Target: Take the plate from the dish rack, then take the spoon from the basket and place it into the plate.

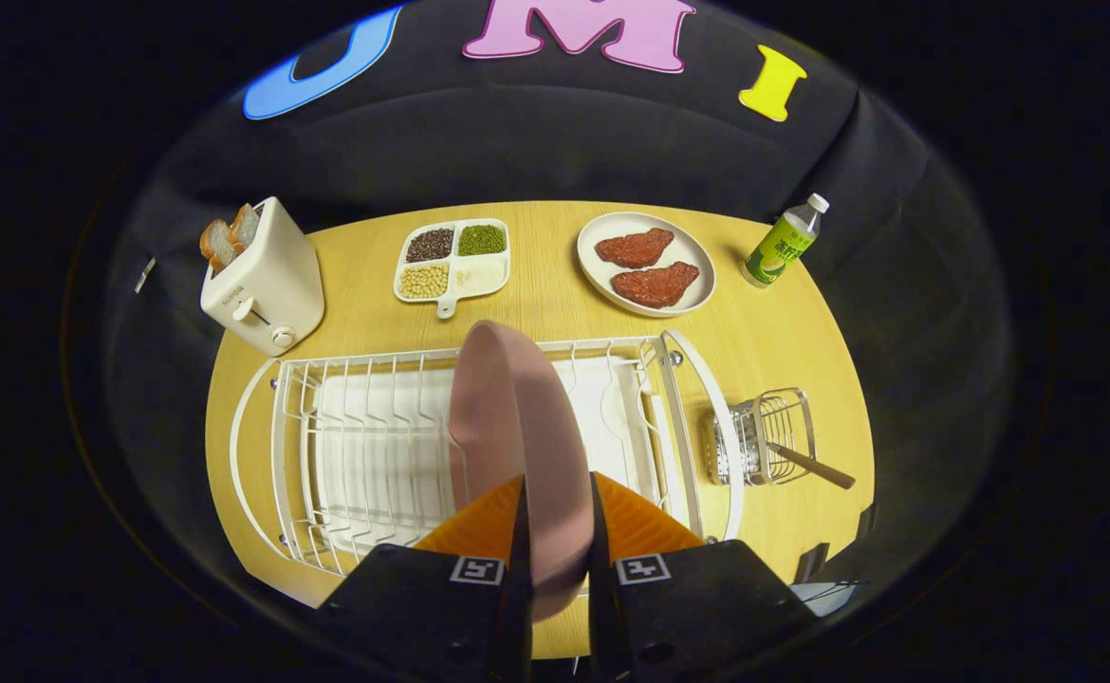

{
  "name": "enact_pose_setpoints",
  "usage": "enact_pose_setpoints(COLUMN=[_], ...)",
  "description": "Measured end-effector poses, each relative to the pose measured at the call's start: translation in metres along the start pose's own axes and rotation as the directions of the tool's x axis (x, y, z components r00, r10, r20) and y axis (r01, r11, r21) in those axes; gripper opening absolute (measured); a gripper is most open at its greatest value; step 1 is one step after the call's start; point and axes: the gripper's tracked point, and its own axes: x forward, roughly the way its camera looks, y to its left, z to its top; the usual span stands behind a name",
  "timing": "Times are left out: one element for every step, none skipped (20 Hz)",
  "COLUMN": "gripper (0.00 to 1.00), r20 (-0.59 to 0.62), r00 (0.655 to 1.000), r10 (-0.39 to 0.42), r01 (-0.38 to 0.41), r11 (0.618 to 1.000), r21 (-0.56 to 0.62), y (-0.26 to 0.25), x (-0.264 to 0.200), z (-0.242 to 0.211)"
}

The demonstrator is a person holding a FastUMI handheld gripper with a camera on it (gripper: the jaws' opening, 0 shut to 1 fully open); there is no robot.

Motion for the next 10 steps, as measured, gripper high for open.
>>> enact_pose_setpoints(gripper=[0.28,0.28,0.28,0.28,0.27,0.27,0.27,0.28,0.28,0.28], r20=[0.013,0.034,0.051,0.073,0.091,0.099,0.103,0.107,0.116,0.126], r00=[1.000,0.999,0.997,0.995,0.994,0.993,0.993,0.994,0.993,0.992], r10=[-0.017,-0.040,-0.055,-0.073,-0.066,-0.058,-0.049,-0.028,-0.001,0.031], r01=[0.017,0.043,0.059,0.082,0.078,0.071,0.061,0.041,0.014,-0.020], r11=[0.999,0.997,0.994,0.990,0.988,0.989,0.990,0.992,0.994,0.996], r21=[-0.030,-0.071,-0.092,-0.119,-0.132,-0.132,-0.125,-0.120,-0.109,-0.091], y=[0.000,-0.001,0.000,-0.002,0.000,0.003,0.002,0.000,-0.002,-0.002], x=[-0.003,-0.008,-0.013,-0.018,-0.022,-0.025,-0.029,-0.033,-0.038,-0.045], z=[0.009,0.020,0.026,0.034,0.037,0.039,0.037,0.036,0.035,0.033])
